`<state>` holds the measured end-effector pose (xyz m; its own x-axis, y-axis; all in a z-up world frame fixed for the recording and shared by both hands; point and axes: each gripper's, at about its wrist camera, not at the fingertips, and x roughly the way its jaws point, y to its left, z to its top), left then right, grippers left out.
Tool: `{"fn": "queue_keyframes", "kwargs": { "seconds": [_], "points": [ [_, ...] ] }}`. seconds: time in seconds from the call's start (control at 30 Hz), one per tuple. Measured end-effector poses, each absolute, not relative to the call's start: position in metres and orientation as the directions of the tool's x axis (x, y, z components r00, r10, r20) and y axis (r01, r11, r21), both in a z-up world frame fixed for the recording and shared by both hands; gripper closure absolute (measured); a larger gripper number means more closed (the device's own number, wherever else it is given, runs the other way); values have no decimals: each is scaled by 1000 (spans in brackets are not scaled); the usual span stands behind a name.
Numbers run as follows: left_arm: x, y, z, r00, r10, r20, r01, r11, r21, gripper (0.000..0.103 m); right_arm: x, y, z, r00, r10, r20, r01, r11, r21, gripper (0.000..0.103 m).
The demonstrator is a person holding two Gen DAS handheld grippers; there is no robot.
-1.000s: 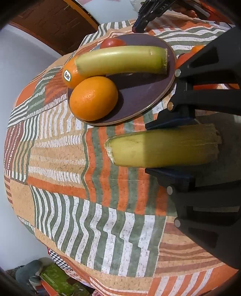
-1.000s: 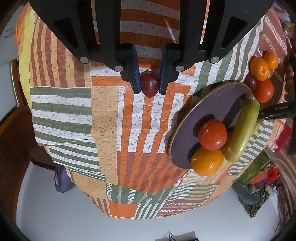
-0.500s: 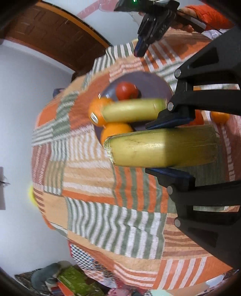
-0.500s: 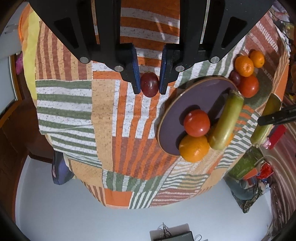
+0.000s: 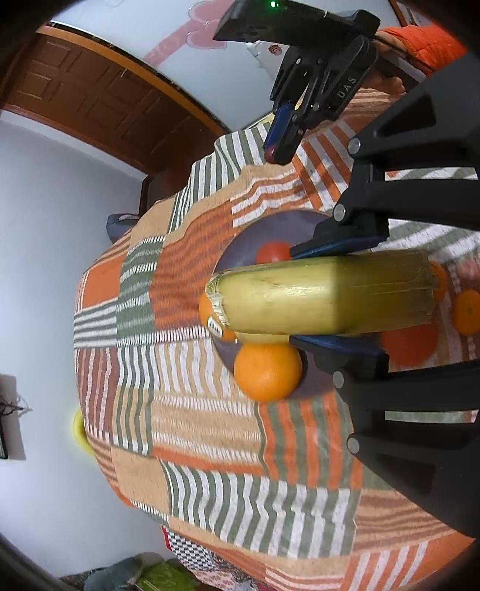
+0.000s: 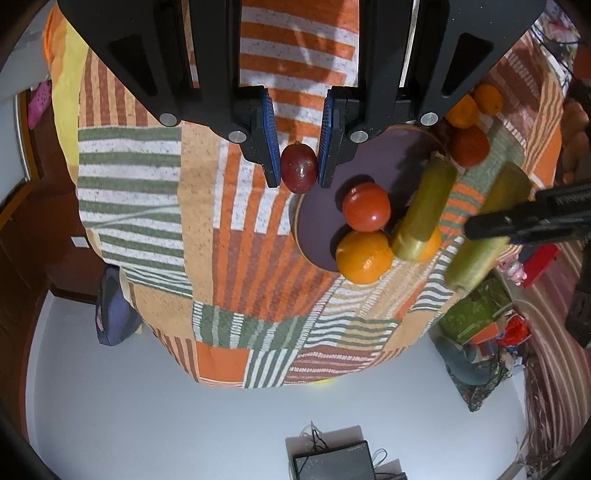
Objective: Organize fruits
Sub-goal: 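Lower the yellow cylinder onto the plate with the left gripper while the right gripper sets the plum there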
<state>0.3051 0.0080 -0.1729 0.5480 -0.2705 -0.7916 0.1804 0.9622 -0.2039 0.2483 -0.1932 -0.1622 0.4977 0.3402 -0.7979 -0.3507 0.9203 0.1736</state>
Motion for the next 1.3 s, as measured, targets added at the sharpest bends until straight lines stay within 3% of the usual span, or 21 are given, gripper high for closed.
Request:
{"fn": "queue_keyframes", "kwargs": {
  "seconds": [0.6,0.8,1.03,1.17,1.3],
  "points": [
    [333,-28,-214,505,-248,-827,183,967,-178,64,262,-176,-174,473,397,-787,-379,898,225,84],
    [333,-37,-216,535,-193,-822,185,977,-109,64,264,-170,-178,460,402,-792,-391,892,226,84],
    [333,-33,-214,524,-214,-824,178,974,-140,64,262,-162,-186,426,414,-804,-405,882,239,84],
    [328,-30,-202,559,-218,-800,187,973,-135,57,262,-158,-190,412,415,-811,-411,879,242,84],
    [323,-27,-191,580,-221,-784,194,972,-131,56,262,-154,-194,399,421,-814,-416,875,249,84]
  ]
}}
